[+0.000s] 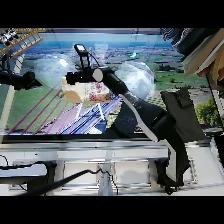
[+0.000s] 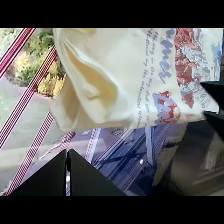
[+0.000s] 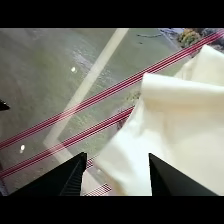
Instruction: Fold the clothes and pants, and hang the long-sleeved shirts on hangers.
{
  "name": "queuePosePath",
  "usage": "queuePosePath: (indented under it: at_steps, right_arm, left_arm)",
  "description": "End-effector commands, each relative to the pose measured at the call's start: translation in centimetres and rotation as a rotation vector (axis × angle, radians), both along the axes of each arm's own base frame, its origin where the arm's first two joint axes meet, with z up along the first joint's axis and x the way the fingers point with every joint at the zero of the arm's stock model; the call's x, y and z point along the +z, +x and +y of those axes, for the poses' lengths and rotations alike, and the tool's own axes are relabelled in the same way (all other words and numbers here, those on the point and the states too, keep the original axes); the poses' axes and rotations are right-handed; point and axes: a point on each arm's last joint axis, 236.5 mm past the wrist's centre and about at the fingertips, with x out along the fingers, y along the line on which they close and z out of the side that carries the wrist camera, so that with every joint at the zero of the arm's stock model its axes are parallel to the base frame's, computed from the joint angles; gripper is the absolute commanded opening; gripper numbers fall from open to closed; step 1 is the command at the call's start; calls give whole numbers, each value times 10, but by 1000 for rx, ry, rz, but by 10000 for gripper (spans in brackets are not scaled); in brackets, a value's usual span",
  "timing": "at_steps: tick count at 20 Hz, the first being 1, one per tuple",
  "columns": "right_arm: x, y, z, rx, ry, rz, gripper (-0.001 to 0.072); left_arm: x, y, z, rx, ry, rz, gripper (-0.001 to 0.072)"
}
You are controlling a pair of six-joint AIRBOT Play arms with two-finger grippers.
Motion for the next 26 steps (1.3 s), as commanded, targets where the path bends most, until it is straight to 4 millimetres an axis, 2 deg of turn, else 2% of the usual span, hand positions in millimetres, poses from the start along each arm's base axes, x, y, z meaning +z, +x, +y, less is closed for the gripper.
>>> queuePosePath:
  at_steps: [1, 2, 3, 5, 6, 7, 9, 10, 13, 16, 17, 19, 21, 26]
  right_arm:
    - [60, 19, -65, -44, -91, -99, 454]
    - [67, 28, -113, -117, -168, -65, 454]
    - [65, 29, -163, -180, -243, -2, 448]
    - [46, 16, -241, -270, -317, 155, 437]
    - [32, 5, -263, -300, -313, 239, 493]
    - [14, -10, -273, -320, -279, 340, 589]
    - [-26, -33, -273, -329, -225, 497, 644]
    - [-46, -35, -269, -355, -187, 533, 679]
    - [-84, -18, -247, -385, -55, 583, 696]
    - [-131, -10, -242, -394, -28, 685, 701]
    - [-139, -7, -235, -372, 12, 702, 700]
    - [-140, 5, -216, -315, 106, 686, 700]
    - [-135, 17, -205, -285, 166, 653, 700]
    - [-136, 27, -201, -273, 217, 683, 687]
  left_arm:
    - [0, 2, -13, -24, -14, -2, 5]
    - [-2, 5, -23, -40, -19, -4, 5]
    - [-3, 7, -36, -61, -32, -6, 5]
    - [-5, 13, -62, -101, -49, -21, 5]
    - [-8, 18, -73, -118, -41, -35, 5]
    - [-12, 23, -84, -131, -38, -44, 5]
    - [-22, 24, -105, -169, -38, -37, 5]
    - [-26, 23, -115, -189, -40, -30, 5]
    - [-28, 19, -131, -226, -41, -25, 5]
    - [-28, 17, -133, -234, -42, -18, 5]
    - [-28, 16, -134, -237, -43, -16, 5]
    - [-28, 14, -134, -241, -45, -10, 5]
    - [-28, 12, -135, -257, -43, -10, 5]
    - [-29, 3, -137, -303, -46, 9, 5]
